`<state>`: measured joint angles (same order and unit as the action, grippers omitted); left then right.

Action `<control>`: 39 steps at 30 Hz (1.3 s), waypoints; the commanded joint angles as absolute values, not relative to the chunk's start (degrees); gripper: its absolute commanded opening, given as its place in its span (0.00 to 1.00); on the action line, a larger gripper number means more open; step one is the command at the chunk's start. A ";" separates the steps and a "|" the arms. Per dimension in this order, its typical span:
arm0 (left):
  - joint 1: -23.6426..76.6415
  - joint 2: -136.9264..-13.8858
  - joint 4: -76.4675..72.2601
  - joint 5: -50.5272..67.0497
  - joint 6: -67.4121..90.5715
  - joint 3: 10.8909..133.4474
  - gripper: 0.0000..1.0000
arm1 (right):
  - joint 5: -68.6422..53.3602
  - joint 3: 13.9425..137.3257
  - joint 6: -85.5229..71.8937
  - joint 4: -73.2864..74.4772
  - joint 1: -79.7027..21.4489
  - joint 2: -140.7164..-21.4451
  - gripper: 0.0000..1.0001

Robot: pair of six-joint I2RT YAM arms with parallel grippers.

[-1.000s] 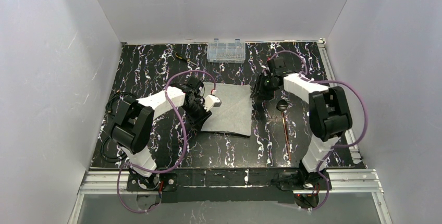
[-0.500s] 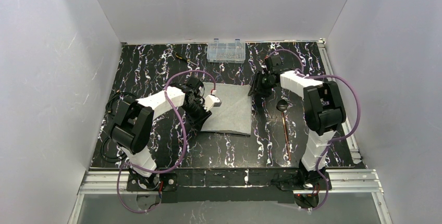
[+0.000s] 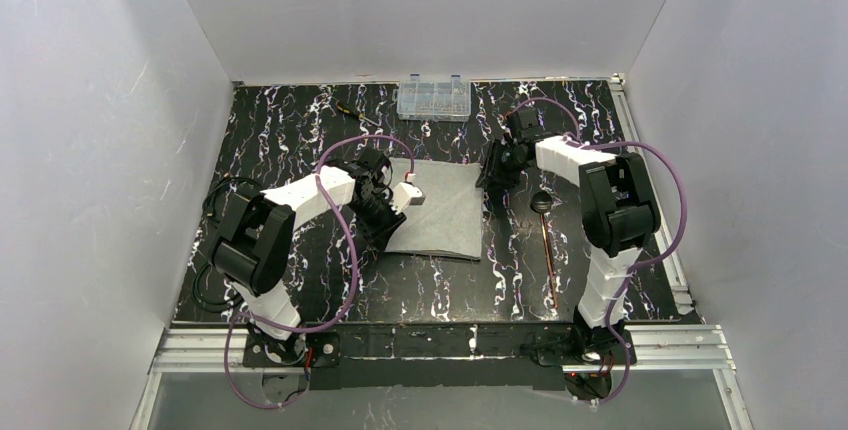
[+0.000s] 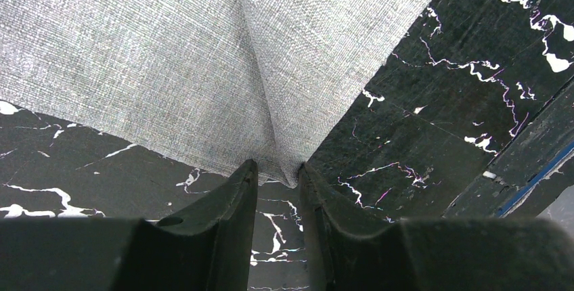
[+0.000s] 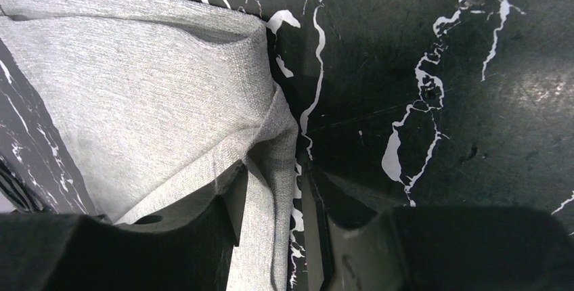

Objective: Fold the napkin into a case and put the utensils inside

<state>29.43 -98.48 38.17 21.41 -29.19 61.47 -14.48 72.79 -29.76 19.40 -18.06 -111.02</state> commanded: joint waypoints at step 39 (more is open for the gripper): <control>34.66 -93.52 38.35 23.51 -30.02 64.62 0.34 | -25.74 76.13 -37.19 8.26 -17.76 -118.26 0.23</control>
<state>33.47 -91.55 42.61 23.75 -30.57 66.87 -23.22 77.01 -35.42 12.19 -18.41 -115.68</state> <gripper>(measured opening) 0.355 0.246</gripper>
